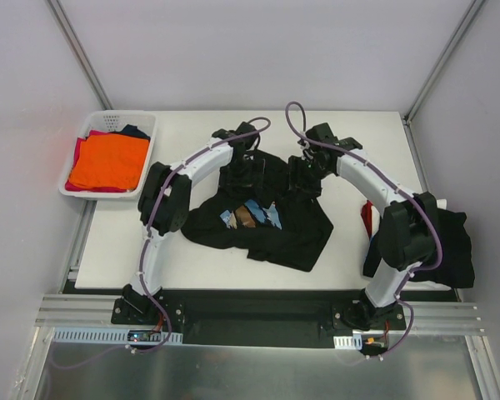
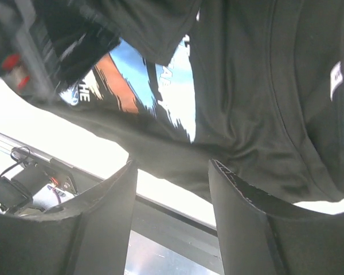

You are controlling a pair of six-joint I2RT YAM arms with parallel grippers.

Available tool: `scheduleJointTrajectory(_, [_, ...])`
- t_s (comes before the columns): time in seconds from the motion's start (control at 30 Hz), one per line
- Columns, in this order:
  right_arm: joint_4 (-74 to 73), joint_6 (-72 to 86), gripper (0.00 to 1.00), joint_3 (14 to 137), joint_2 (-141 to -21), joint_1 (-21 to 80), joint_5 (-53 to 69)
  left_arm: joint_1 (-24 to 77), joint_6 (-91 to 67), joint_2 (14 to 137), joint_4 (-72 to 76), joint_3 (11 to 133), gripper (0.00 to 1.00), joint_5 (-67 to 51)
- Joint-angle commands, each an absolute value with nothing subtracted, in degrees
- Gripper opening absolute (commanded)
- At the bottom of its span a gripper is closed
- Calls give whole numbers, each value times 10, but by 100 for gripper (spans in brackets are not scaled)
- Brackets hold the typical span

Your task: Fold and stack the t-shirts

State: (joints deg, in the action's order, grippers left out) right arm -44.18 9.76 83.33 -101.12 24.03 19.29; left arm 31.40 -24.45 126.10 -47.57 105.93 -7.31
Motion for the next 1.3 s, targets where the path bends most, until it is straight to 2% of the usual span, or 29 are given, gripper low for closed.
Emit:
scheduleJointTrajectory(0.0, [-469,83,56,810,-958,237,175,309,-240,1294,-463,1127,93,-61])
scheduleJointTrajectory(0.2, [-474,83,56,795,-949,238,171,308,-253,1312,-462,1184,93,-74])
scheduleJointTrajectory(0.27, [-473,83,56,795,-951,237,173,309,-251,1318,-463,1187,91,-69])
scheduleJointTrajectory(0.37, [-470,85,56,800,-959,237,177,309,-250,1317,-464,1181,47,-52])
scheduleJointTrajectory(0.43, [-471,86,56,805,-963,239,181,305,-253,1310,-467,1166,11,-41])
scheduleJointTrajectory(0.47, [-470,87,56,806,-966,238,182,304,-254,1302,-468,1159,2,-26])
scheduleJointTrajectory(0.83, [-457,93,55,812,-993,248,192,287,-244,1239,-468,1103,0,11])
scheduleJointTrajectory(1.07, [-450,98,55,812,-1002,255,193,251,-265,1180,-502,1142,0,39])
scheduleJointTrajectory(1.27, [-448,97,55,811,-1011,258,196,200,-270,1181,-550,1189,0,84])
